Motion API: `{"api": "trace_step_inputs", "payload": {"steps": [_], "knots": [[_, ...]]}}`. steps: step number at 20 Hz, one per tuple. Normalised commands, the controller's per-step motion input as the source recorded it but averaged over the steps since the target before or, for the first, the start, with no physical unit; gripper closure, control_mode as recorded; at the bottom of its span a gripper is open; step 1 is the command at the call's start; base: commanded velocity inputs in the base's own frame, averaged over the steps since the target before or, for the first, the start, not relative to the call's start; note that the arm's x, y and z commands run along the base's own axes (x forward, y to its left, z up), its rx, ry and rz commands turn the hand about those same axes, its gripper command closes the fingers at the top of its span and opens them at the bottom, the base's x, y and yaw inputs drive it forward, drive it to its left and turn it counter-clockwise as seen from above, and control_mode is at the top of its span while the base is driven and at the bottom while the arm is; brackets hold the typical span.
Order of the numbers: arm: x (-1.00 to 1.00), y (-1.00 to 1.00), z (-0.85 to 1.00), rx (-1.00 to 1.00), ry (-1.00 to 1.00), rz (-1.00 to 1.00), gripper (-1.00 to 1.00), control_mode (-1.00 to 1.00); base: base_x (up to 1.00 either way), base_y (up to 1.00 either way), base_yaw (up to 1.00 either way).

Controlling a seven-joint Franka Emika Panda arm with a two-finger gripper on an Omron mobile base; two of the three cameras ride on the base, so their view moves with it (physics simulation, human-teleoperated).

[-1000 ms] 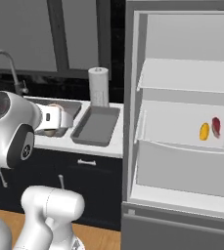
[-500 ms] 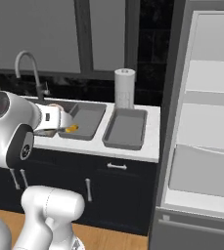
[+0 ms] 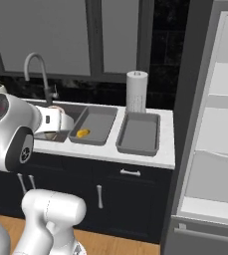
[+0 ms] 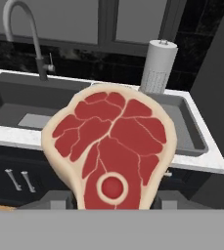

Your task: Place one corn and one steak in each tupperware on the nearby counter, to pack two identical lunches.

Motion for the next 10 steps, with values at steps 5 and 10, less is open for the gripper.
{"api": "trace_step_inputs", "payload": {"steps": [5,10], "knots": [[0.00,0.00,0.00,0.00,0.00,0.00,1.00,1.00,0.33,0.20,0.00],[0.00,0.00,0.00,0.00,0.00,0.00,1.00,1.00,0.31,0.18,0.00]]}}
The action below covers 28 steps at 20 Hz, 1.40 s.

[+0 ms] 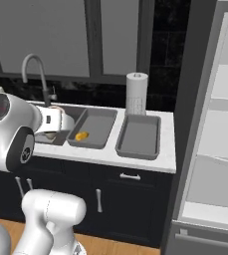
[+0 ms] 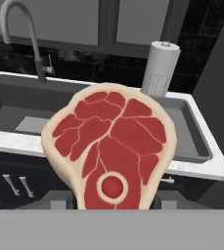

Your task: Place one corn and one steak in each tupperware on the nearby counter, to pack two identical lunches.

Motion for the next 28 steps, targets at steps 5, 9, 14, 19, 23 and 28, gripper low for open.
{"api": "trace_step_inputs", "payload": {"steps": [5,9,14,19,23,28], "knots": [[0.00,0.00,0.00,0.00,0.00,0.00,1.00,1.00,0.37,0.18,0.00],[0.00,0.00,0.00,0.00,0.00,0.00,1.00,1.00,0.36,0.20,0.00],[0.00,0.00,0.00,0.00,0.00,0.00,1.00,1.00,0.34,0.20,0.00],[0.00,0.00,0.00,0.00,0.00,0.00,1.00,1.00,0.19,0.17,0.00],[0.00,0.00,0.00,0.00,0.00,0.00,1.00,-1.00,0.00,0.00,0.00],[0.00,0.00,0.00,0.00,0.00,0.00,1.00,-1.00,0.00,0.00,0.00]]}}
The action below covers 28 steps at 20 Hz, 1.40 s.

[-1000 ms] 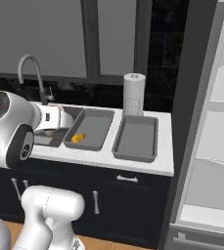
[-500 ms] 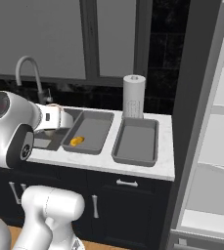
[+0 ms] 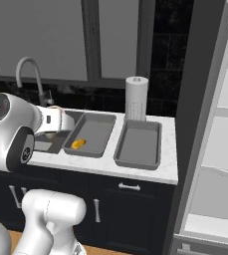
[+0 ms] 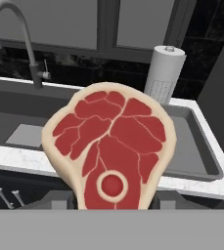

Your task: Place one corn and one steak in each tupperware on the nearby counter, to pack two identical lunches.

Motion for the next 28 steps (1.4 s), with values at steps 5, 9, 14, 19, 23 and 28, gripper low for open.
{"api": "trace_step_inputs", "payload": {"steps": [5,9,14,19,23,28], "knots": [[0.00,0.00,0.00,0.00,0.00,0.00,1.00,-1.00,0.00,0.00,0.00],[0.00,0.11,-0.08,-0.05,-0.03,-0.03,1.00,-1.00,0.00,0.00,0.00],[0.36,0.08,-0.24,-0.04,0.00,0.00,1.00,-1.00,0.00,0.00,0.00],[0.59,-0.07,-0.23,0.00,0.01,0.04,1.00,-1.00,0.00,0.00,0.00],[0.60,-0.18,-0.18,0.00,0.03,0.08,1.00,-1.00,0.00,0.00,0.00],[0.51,-0.08,-0.19,0.00,0.00,0.09,1.00,-1.00,0.00,0.00,0.00]]}}
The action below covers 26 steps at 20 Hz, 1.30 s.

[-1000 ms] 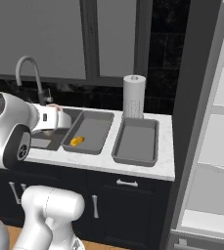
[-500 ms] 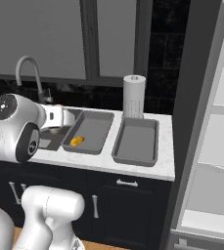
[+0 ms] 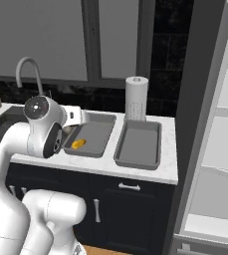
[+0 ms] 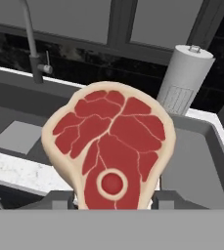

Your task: Place one corn and one steak in each tupperware on the nearby counter, to pack two identical lunches.

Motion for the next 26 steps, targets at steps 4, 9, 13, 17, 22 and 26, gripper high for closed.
{"api": "trace_step_inputs", "payload": {"steps": [4,9,13,17,22,26], "knots": [[0.55,0.00,-0.27,0.00,0.01,0.04,1.00,-1.00,0.00,0.00,0.00],[0.50,0.00,-0.41,0.00,0.06,0.02,1.00,-1.00,0.00,0.00,0.00],[0.28,0.00,-0.41,0.00,0.04,0.00,1.00,-1.00,0.00,0.00,0.00],[0.21,0.00,-0.29,0.00,0.05,0.00,1.00,-1.00,0.00,0.00,0.00],[0.18,0.00,-0.23,-0.01,0.00,0.00,1.00,-1.00,0.00,0.00,0.00],[0.20,0.00,-0.19,-0.01,0.00,0.00,1.00,-1.00,0.00,0.00,0.00]]}}
